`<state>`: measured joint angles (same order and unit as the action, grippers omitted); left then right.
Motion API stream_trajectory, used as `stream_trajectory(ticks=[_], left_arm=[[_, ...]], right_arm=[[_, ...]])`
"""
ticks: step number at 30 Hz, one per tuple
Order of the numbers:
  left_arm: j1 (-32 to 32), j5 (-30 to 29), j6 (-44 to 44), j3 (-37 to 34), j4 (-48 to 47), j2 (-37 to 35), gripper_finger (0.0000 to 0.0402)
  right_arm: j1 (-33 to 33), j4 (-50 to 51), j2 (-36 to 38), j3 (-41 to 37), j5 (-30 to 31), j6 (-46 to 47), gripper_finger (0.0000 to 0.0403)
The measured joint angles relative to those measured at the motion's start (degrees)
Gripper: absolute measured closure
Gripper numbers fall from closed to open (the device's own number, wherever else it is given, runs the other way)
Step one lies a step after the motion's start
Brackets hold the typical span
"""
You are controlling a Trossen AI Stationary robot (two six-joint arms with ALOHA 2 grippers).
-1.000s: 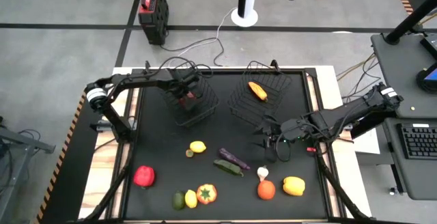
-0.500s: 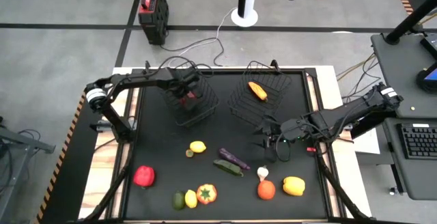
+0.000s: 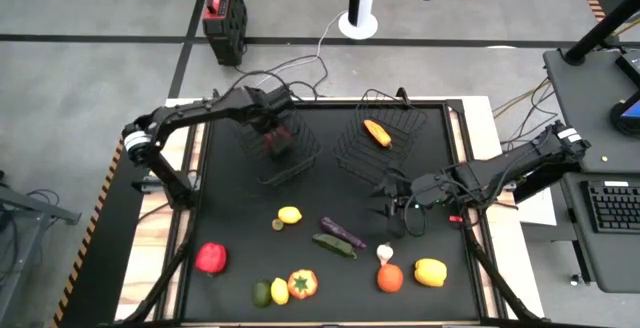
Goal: Sort produce into baskets
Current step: Put the garlic into the right black wire basket
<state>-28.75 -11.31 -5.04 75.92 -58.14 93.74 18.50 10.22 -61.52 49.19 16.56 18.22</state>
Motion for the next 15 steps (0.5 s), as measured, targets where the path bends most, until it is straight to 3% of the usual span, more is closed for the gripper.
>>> stream_trajectory(ticks=[8, 15], left_arm=[[9.3, -4.8, -1.6, 4.0, 0.1, -7.7, 0.0051], [22.9, -14.4, -7.9, 1.3, 2.1, -16.6, 0.0051]], right_arm=[[0.2, 6.1, -1.6, 5.2, 0.0, 4.3, 0.0261], [0.8, 23.2, -9.3, 14.4, -0.4, 12.8, 0.0261]])
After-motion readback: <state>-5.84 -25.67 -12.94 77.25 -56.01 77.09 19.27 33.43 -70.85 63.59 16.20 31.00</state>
